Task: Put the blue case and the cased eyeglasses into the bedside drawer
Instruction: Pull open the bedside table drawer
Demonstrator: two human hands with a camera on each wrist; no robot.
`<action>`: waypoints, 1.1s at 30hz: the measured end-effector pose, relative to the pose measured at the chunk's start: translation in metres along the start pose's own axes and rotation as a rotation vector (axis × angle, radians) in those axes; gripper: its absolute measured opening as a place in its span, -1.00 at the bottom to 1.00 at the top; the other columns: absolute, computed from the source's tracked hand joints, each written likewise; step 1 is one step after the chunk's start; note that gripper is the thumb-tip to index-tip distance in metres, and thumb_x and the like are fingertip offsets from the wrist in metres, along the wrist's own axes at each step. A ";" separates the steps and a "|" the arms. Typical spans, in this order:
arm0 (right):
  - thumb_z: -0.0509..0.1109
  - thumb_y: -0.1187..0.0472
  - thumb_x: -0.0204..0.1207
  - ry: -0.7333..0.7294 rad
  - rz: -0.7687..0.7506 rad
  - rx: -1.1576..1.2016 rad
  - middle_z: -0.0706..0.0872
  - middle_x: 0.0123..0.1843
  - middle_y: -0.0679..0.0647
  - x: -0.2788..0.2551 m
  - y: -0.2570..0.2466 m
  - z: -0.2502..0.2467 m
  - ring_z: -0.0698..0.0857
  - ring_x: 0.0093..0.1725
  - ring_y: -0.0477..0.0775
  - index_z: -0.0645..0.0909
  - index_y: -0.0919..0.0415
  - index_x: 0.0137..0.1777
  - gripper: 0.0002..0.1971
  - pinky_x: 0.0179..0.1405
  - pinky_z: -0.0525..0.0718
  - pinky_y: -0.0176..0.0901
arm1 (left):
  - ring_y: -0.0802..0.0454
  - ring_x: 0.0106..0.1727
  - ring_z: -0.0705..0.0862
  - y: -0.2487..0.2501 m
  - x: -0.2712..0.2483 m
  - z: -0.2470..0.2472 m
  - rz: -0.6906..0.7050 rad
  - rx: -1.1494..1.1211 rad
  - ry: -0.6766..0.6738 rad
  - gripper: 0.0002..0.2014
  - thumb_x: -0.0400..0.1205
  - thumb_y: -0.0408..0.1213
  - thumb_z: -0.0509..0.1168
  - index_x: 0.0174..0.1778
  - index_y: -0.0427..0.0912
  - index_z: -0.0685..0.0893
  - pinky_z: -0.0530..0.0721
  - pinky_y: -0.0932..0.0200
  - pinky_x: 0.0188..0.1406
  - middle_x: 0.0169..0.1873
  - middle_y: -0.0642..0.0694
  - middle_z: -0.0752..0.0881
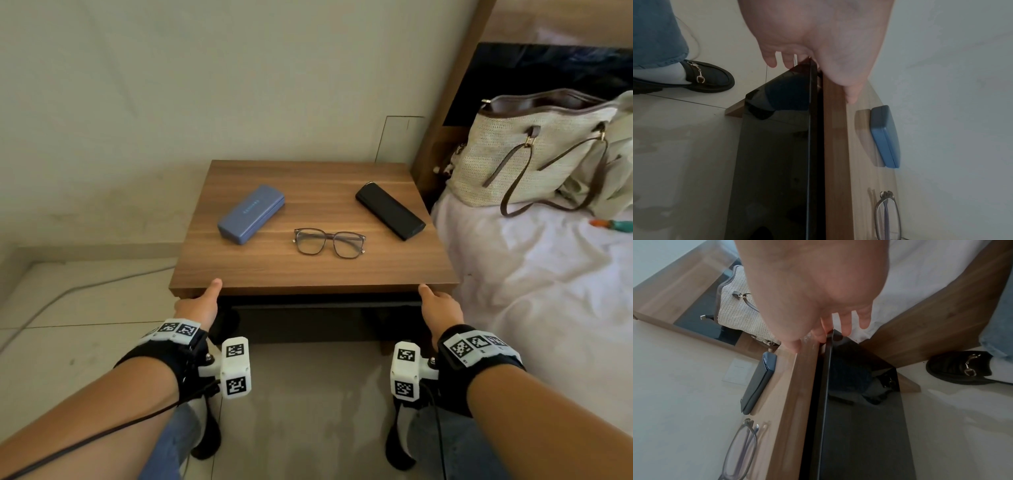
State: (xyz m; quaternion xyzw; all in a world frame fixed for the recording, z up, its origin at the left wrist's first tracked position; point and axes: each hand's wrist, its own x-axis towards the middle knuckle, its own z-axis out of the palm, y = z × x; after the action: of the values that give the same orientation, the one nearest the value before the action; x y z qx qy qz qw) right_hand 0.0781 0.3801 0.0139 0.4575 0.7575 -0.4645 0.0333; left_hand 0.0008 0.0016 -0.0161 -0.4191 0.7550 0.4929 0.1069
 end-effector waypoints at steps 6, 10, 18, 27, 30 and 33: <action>0.15 -0.11 0.58 0.000 -0.011 -0.034 0.51 0.45 0.32 0.001 0.006 0.000 0.56 0.34 0.36 0.57 0.27 0.40 -0.44 0.44 0.49 0.15 | -0.38 0.27 0.60 -0.005 0.001 -0.005 0.034 0.043 -0.020 -0.03 0.36 0.43 0.26 0.48 -0.30 0.44 0.50 -0.22 0.39 0.28 -0.32 0.63; 0.15 -0.11 0.55 0.013 -0.018 -0.087 0.54 0.40 0.32 -0.001 0.010 -0.001 0.58 0.29 0.37 0.60 0.26 0.34 -0.46 0.41 0.52 0.18 | -0.38 0.25 0.61 -0.011 0.006 -0.005 0.032 0.092 0.010 -0.03 0.33 0.47 0.16 0.41 -0.29 0.51 0.53 -0.22 0.36 0.27 -0.34 0.64; 0.12 -0.10 0.57 0.102 0.032 -0.319 0.42 0.51 0.34 -0.015 0.005 0.003 0.41 0.47 0.38 0.48 0.33 0.49 -0.38 0.50 0.36 0.14 | -0.43 0.34 0.53 -0.009 -0.008 -0.016 -0.092 0.141 0.135 -0.02 0.15 0.33 0.29 0.43 -0.23 0.41 0.50 -0.28 0.34 0.36 -0.34 0.51; 0.06 -0.13 0.64 -0.105 -0.302 -0.425 0.71 0.27 0.10 -0.043 -0.003 0.038 0.58 0.37 0.20 0.63 0.05 0.30 -0.56 0.57 0.20 0.21 | -0.03 0.11 0.63 0.007 -0.083 0.009 0.540 0.228 -0.251 -0.73 0.69 -0.10 0.22 0.18 -0.11 0.71 0.48 0.14 0.06 0.04 -0.03 0.70; 0.06 -0.14 0.65 -0.185 -0.297 -0.469 0.73 0.18 0.10 -0.047 -0.002 0.041 0.61 0.32 0.20 0.63 0.07 0.24 -0.56 0.55 0.25 0.23 | -0.02 0.23 0.62 0.004 -0.089 0.015 0.560 0.439 -0.401 -0.61 0.72 0.05 0.13 0.30 -0.08 0.66 0.49 0.11 0.20 0.16 -0.03 0.69; 0.14 -0.17 0.60 -0.248 -0.303 -0.425 0.75 0.10 0.11 -0.043 0.003 0.042 0.65 0.23 0.21 0.65 0.06 0.17 -0.59 0.39 0.49 0.26 | -0.04 0.26 0.64 0.002 -0.086 0.017 0.543 0.581 -0.438 -0.56 0.71 0.15 0.07 0.27 -0.02 0.67 0.52 -0.05 0.36 0.15 -0.03 0.72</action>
State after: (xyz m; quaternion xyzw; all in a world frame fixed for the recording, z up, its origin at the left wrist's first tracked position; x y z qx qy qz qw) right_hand 0.0895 0.3211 0.0081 0.2614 0.8877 -0.3477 0.1510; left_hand 0.0488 0.0614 0.0262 -0.0445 0.9042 0.3478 0.2441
